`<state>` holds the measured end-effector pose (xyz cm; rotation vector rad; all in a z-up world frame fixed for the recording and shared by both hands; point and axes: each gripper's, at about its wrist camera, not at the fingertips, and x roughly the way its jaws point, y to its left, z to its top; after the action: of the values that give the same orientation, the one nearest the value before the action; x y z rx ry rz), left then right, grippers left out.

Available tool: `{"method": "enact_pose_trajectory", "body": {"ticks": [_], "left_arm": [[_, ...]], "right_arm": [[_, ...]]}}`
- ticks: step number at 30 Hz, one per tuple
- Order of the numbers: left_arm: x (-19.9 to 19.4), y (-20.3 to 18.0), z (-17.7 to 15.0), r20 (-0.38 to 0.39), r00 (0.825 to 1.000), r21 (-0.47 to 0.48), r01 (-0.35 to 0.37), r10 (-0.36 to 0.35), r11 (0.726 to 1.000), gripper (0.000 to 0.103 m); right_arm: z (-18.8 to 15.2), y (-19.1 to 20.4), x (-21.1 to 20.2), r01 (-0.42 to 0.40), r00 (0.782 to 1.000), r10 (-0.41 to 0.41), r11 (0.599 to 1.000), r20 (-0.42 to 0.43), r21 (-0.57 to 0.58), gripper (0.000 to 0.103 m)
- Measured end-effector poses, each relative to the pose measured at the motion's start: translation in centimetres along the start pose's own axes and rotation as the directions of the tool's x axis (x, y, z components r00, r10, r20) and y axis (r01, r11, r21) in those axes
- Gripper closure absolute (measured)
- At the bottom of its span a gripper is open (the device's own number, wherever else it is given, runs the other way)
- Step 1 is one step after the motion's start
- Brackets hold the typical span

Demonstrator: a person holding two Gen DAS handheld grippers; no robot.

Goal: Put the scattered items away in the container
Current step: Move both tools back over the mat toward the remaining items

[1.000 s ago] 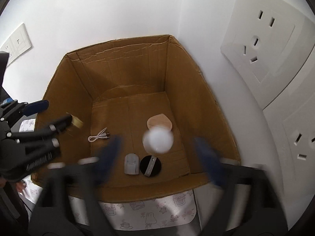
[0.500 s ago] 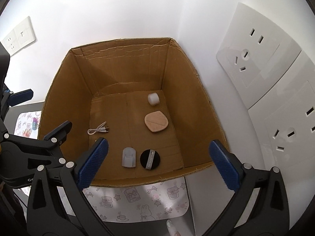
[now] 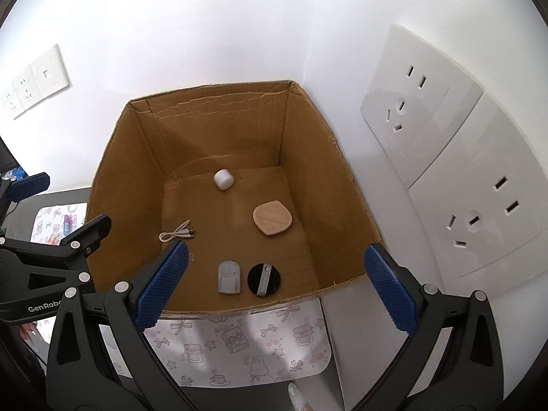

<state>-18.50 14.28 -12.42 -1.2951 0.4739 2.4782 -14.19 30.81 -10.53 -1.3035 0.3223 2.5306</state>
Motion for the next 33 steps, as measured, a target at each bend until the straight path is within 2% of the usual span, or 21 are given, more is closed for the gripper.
{"method": "enact_pose_trajectory", "body": {"ticks": [9,15,25,33], "left_arm": [[-1.5,3.6,-2.3,-0.014,1.0,-0.07,-0.028,0.027,0.997,0.004],[-2.9,8.8,-4.9,-0.024,0.996,-0.147,-0.083,0.08,0.986,0.004],[-4.0,19.0,-11.4,-0.077,0.985,-0.239,-0.171,0.156,0.956,0.004],[-3.6,25.2,-15.6,-0.116,0.979,-0.274,-0.194,0.168,0.942,0.004]], "right_arm": [[-0.3,2.2,-1.7,-0.023,0.999,0.023,1.0,0.027,-0.018,0.0],[-0.4,5.3,-3.4,-0.059,0.996,0.061,0.998,0.058,-0.038,0.0],[-1.7,13.2,-6.3,-0.142,0.982,0.152,0.986,0.116,-0.089,0.0],[-3.1,20.2,-6.4,-0.173,0.976,0.187,0.976,0.107,-0.129,0.0]]}}
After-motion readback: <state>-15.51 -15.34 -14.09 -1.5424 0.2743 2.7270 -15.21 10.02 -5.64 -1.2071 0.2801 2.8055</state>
